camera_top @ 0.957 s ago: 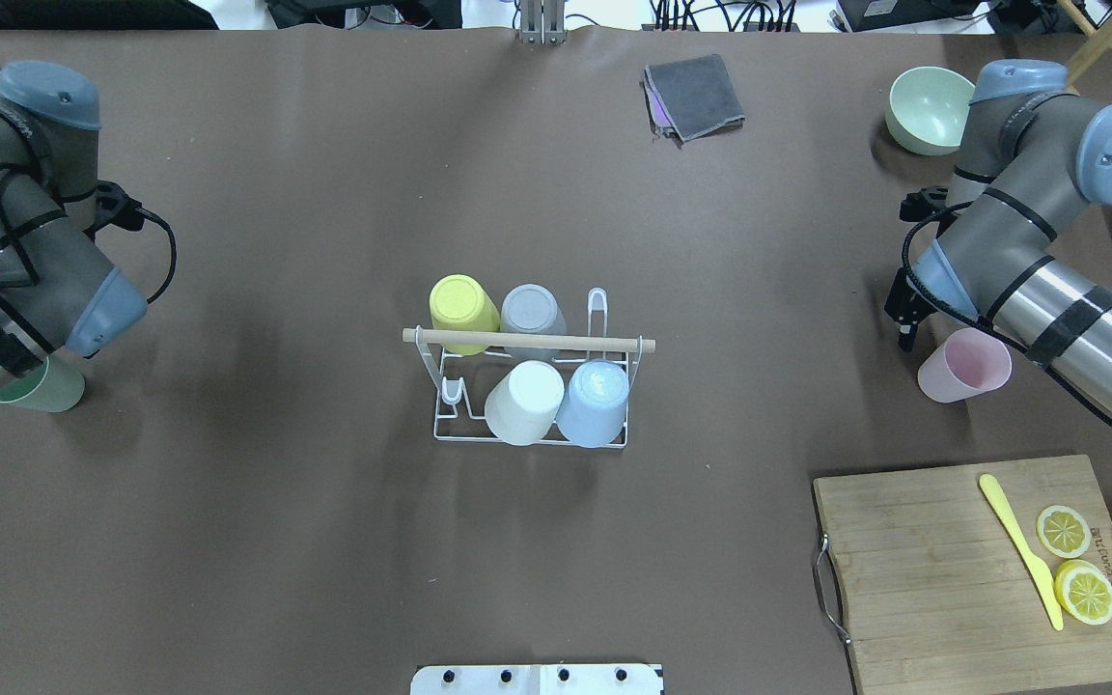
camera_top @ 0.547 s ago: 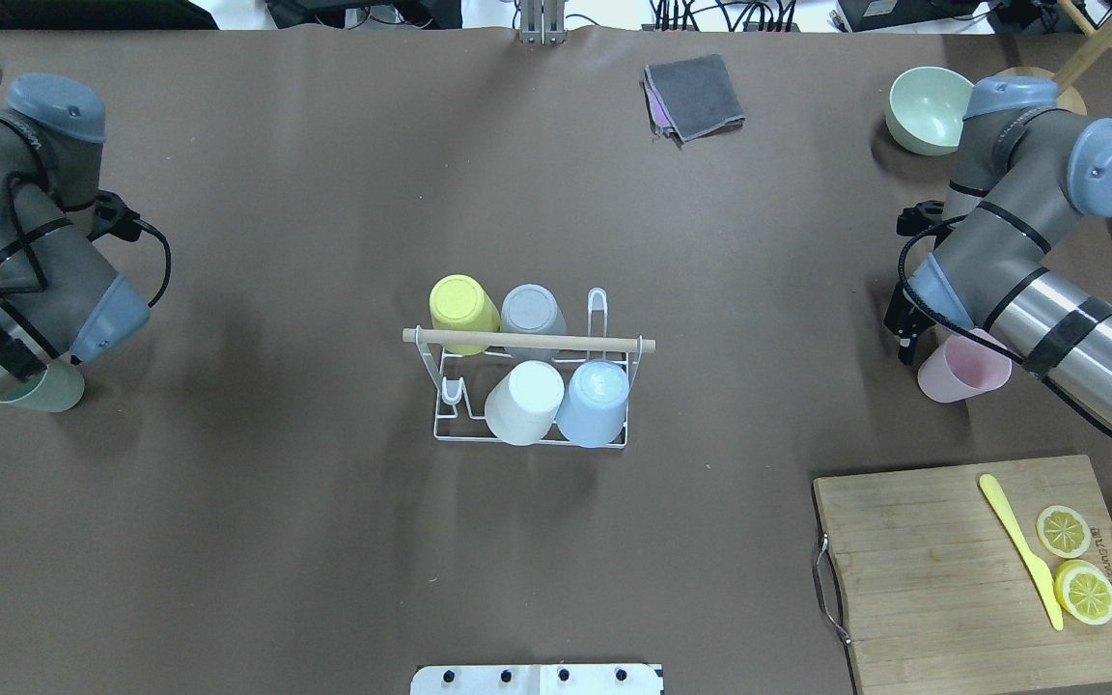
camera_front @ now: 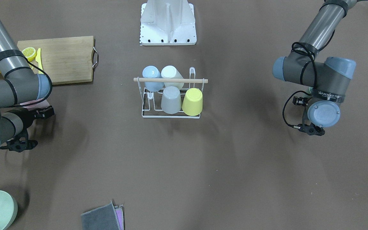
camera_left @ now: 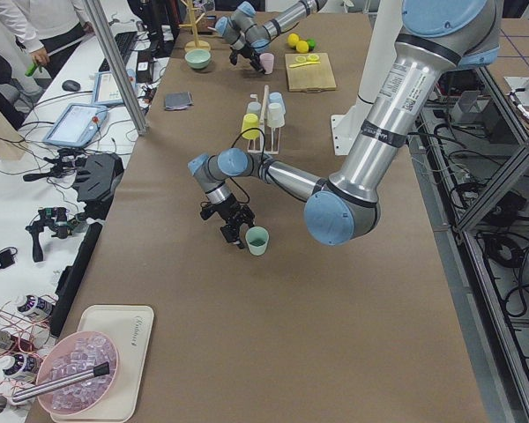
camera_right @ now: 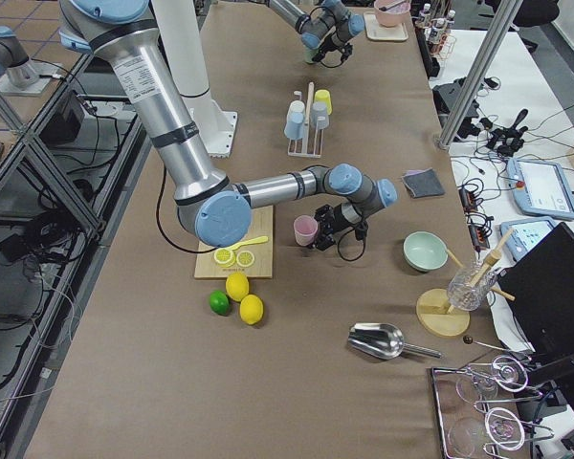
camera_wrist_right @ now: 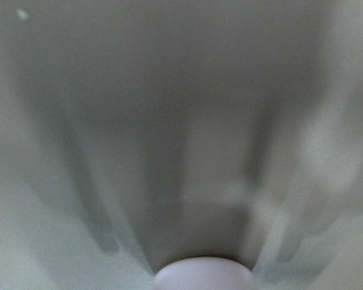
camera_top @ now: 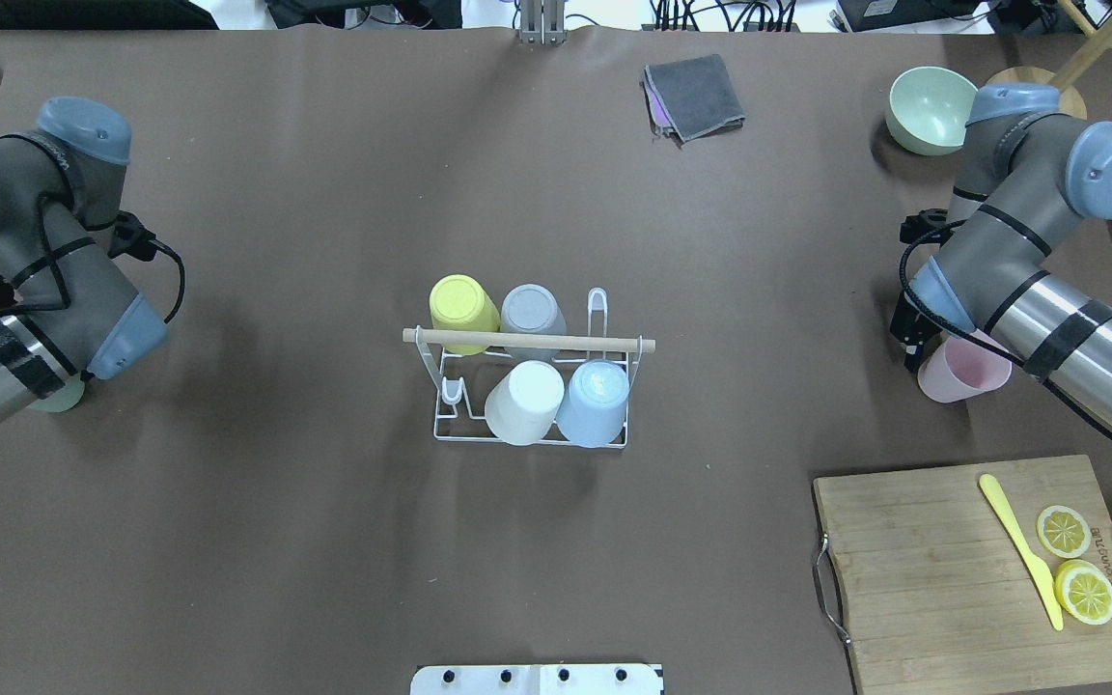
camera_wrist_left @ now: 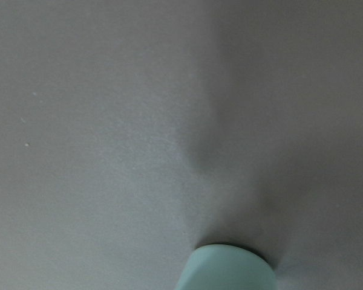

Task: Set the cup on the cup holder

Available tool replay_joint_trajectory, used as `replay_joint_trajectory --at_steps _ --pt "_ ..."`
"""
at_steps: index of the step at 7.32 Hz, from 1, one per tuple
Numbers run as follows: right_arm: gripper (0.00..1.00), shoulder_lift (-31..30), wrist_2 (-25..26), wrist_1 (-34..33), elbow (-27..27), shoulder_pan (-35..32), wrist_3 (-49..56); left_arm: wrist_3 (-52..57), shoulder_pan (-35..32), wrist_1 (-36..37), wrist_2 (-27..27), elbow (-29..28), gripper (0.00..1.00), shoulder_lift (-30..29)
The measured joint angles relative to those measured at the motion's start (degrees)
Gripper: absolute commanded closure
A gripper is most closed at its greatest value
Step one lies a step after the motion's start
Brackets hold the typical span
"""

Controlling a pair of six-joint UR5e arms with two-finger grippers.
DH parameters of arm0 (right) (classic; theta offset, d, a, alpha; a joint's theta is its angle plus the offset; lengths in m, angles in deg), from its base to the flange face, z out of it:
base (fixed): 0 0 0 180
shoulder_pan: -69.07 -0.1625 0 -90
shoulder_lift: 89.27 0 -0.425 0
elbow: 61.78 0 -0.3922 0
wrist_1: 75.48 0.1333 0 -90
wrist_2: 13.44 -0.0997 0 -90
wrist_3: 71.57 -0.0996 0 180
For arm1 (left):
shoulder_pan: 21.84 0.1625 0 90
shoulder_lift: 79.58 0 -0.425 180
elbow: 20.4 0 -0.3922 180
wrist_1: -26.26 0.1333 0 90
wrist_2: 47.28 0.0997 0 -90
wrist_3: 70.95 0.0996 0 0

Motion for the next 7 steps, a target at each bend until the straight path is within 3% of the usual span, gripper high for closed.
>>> replay_joint_trajectory --at_steps 2,4,6,7 --pt "0.1 -0.3 -0.6 -0.6 0.0 0.2 0.5 0.2 0.3 0.5 0.0 0.0 0.02 0.1" --pt "0.35 -0.4 -0.9 -0.8 -0.1 0.5 0.6 0.4 0.4 0.5 0.0 0.1 0.03 0.3" --pt "0.51 -0.3 -1.3 -1.1 -0.4 0.5 0.6 0.4 0.6 0.5 -0.1 0.1 0.07 0.3" --pt "0.55 -0.3 -1.5 -1.5 -0.4 0.6 0.6 0.4 0.7 0.5 -0.1 0.1 0.05 0.4"
